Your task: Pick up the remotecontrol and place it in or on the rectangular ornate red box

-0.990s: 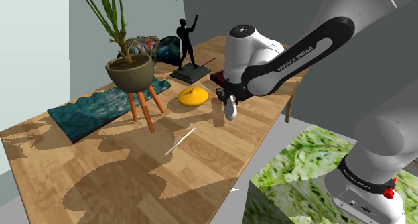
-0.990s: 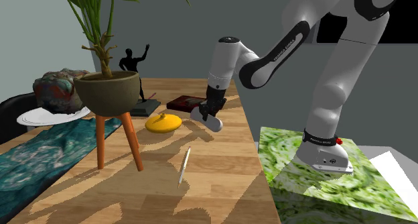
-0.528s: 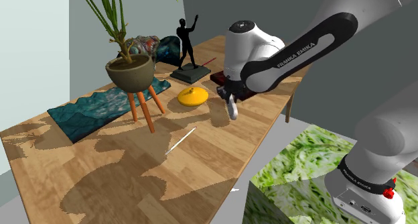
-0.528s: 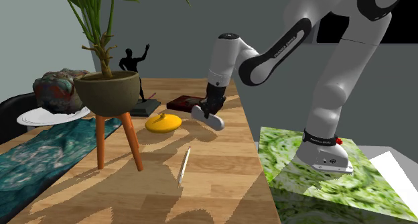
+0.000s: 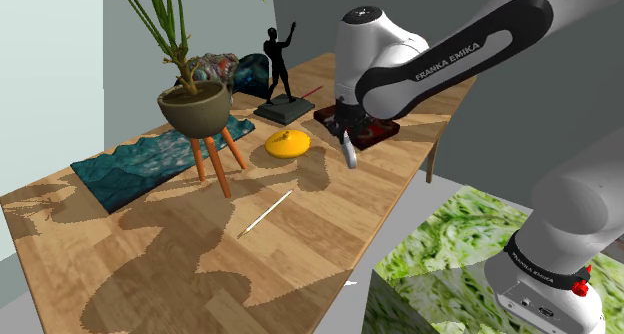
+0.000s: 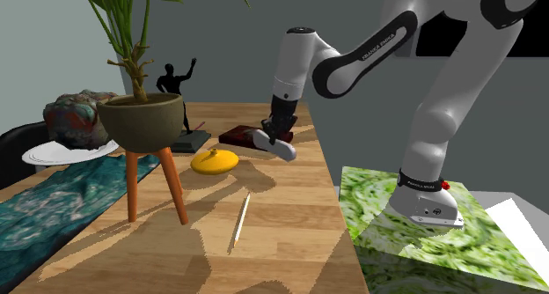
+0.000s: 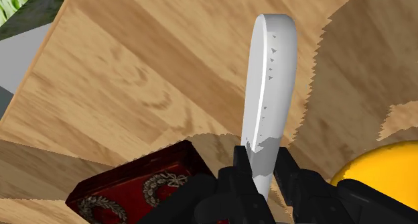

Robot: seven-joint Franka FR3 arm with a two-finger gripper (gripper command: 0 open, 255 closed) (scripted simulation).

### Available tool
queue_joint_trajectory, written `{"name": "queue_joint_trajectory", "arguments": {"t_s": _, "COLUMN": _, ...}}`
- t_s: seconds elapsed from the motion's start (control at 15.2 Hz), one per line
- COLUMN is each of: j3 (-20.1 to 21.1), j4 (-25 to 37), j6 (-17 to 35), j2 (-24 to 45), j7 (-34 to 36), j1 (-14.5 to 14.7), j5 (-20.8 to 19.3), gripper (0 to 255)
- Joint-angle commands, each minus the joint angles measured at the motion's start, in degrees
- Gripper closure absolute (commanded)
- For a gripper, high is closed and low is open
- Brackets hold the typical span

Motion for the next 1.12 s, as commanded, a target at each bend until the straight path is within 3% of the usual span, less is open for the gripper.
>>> {"name": "queue_joint_trajectory", "arguments": {"t_s": 0.0, "j3": -0.6, "j4": 0.6, "j6": -1.6, "j2": -1.2, "j7": -1.0, "j1": 0.5, "j5": 1.0, "gripper": 255}}
{"name": "queue_joint_trajectory", "arguments": {"t_s": 0.73, "j3": -2.8, "j4": 5.9, "j6": -9.9, "j2": -4.8, "j7": -4.4, "j1": 1.7, "j5": 3.6, "gripper": 255}}
{"name": "queue_joint_trajectory", "arguments": {"t_s": 1.06, "j3": -6.0, "j4": 9.7, "j6": -8.2, "j2": 0.5, "j7": -9.1, "j1": -2.0, "j5": 0.7, "gripper": 255}}
